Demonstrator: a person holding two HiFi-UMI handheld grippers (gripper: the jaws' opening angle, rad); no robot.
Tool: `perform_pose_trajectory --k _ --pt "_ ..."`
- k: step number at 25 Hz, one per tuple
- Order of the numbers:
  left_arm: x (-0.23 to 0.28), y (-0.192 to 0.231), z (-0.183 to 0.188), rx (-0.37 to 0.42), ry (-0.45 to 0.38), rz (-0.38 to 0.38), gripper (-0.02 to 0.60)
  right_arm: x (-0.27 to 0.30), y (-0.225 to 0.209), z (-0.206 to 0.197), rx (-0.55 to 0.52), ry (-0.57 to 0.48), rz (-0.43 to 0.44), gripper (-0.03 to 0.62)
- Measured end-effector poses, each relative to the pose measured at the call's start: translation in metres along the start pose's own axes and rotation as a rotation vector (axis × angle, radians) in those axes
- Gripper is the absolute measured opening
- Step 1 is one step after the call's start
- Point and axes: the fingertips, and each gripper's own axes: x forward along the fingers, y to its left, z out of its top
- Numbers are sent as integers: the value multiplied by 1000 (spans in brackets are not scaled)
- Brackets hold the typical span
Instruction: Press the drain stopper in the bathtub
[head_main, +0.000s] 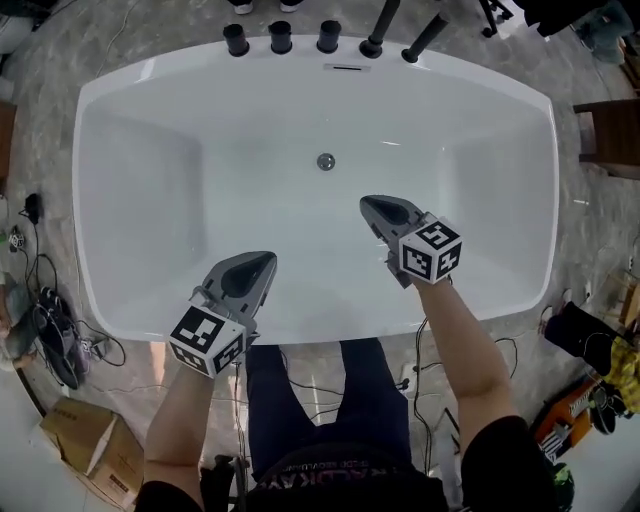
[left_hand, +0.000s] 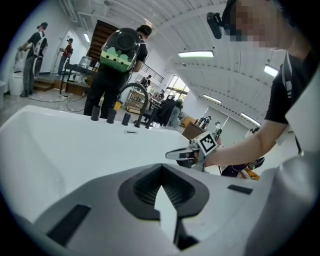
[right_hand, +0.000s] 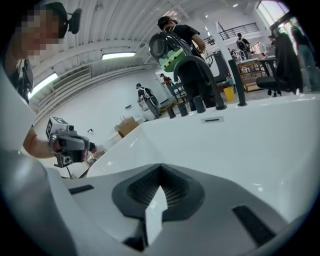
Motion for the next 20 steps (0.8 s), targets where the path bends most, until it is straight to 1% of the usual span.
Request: perform_pose_trajectory --k 5,8,13,20 --pt "22 17 -17 33 0 -34 8 42 -33 -32 -23 62 -53 11" --pt "30 31 -30 47 17 -25 8 64 -49 -44 -37 95 -75 11" --pt "55 59 -48 11 44 -2 8 103 -92 -70 -42 152 -105 11" --pt "87 74 -80 43 100 -20 8 138 -137 -99 -78 214 -132 11"
